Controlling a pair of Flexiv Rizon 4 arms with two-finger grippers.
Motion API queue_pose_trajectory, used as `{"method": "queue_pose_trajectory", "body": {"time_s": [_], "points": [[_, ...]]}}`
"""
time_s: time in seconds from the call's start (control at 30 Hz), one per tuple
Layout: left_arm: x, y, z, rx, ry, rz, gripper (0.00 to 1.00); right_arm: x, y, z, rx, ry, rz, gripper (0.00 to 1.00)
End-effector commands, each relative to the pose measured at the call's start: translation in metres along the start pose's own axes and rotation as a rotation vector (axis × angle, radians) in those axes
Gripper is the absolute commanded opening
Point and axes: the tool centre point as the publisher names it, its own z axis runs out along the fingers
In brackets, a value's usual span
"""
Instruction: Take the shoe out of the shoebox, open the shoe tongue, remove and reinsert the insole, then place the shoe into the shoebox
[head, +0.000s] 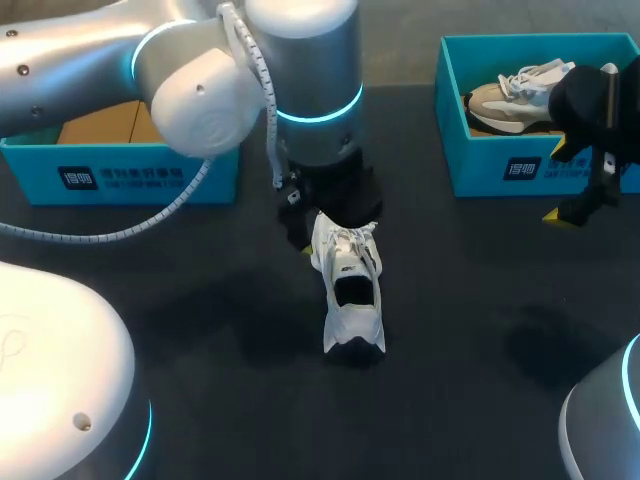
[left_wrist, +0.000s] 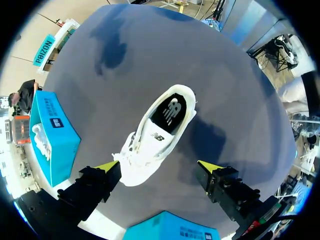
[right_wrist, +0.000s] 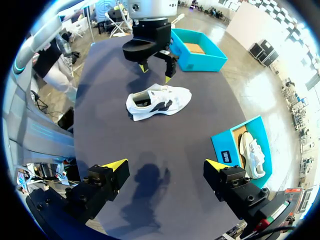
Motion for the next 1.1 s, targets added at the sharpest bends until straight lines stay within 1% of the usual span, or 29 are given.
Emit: {"method": "queue_pose_trajectory", "body": {"time_s": [0.03,0.1,0.13,0.2,0.23,0.27,0.3,0.33,0.4,0.47,0.57,0.67,0.7,0.73,0.77,0.8,0.83,0.93,1.03,1.1], "points": [[0.001,0.000,-0.001,-0.014,0.009,-0.074,1.00,-0.002,0.001,0.001,0.003,0.003,0.000,1.00],[0.003,-0.003,-0.002,-0.031,0.013,-0.160,1.00,-0.002,0.001,0.001,0.003,0.003,0.000,1.00],[0.005,-0.003,-0.003,-0.054,0.041,-0.241,1.00,-0.002,0.001,0.001,0.003,0.003,0.000,1.00],[0.008,-0.006,-0.005,-0.089,0.024,-0.305,1.00,-0.002,0.001,0.001,0.003,0.003,0.000,1.00],[0.009,-0.008,-0.006,-0.088,0.035,-0.377,1.00,-0.002,0.001,0.001,0.003,0.003,0.000,1.00],[0.012,-0.009,-0.008,-0.101,0.029,-0.405,1.00,-0.002,0.001,0.001,0.003,0.003,0.000,1.00],[0.013,-0.011,-0.008,-0.107,0.055,-0.496,1.00,-0.002,0.001,0.001,0.003,0.003,0.000,1.00],[0.014,-0.011,-0.008,-0.119,0.045,-0.528,1.00,-0.002,0.001,0.001,0.003,0.003,0.000,1.00],[0.018,-0.015,-0.009,-0.114,0.050,-0.613,1.00,-0.002,0.001,0.001,0.003,0.003,0.000,1.00],[0.024,-0.020,-0.011,-0.108,0.012,-0.685,1.00,-0.002,0.001,0.001,0.003,0.003,0.000,1.00],[0.032,-0.030,-0.011,-0.107,-0.008,-0.757,1.00,-0.002,0.001,0.001,0.003,0.003,0.000,1.00],[0.039,-0.044,-0.011,-0.104,-0.020,-0.776,1.00,-0.002,0.001,0.001,0.003,0.003,0.000,1.00],[0.041,-0.049,-0.011,-0.086,-0.022,-0.775,1.00,-0.002,0.001,0.001,0.003,0.003,0.000,1.00],[0.043,-0.054,-0.010,-0.097,-0.021,-0.790,1.00,-0.002,0.001,0.001,0.003,0.003,0.000,1.00],[0.045,-0.057,-0.009,-0.088,-0.031,-0.785,1.00,-0.002,0.001,0.001,0.003,0.003,0.000,1.00],[0.048,-0.064,-0.009,-0.058,-0.036,-0.775,1.00,-0.002,0.001,0.001,0.003,0.003,0.000,1.00],[0.049,-0.069,-0.007,-0.063,-0.038,-0.779,1.00,-0.002,0.001,0.001,0.003,0.003,0.000,1.00],[0.054,-0.080,-0.002,-0.052,-0.040,-0.768,1.00,-0.002,0.001,0.001,0.003,0.003,0.000,1.00],[0.059,-0.088,0.008,-0.013,-0.040,-0.761,1.00,-0.002,0.001,0.001,0.003,0.003,0.000,1.00],[0.061,-0.093,0.016,-0.029,-0.045,-0.763,1.00,-0.002,0.001,0.001,0.003,0.003,0.000,1.00]]}}
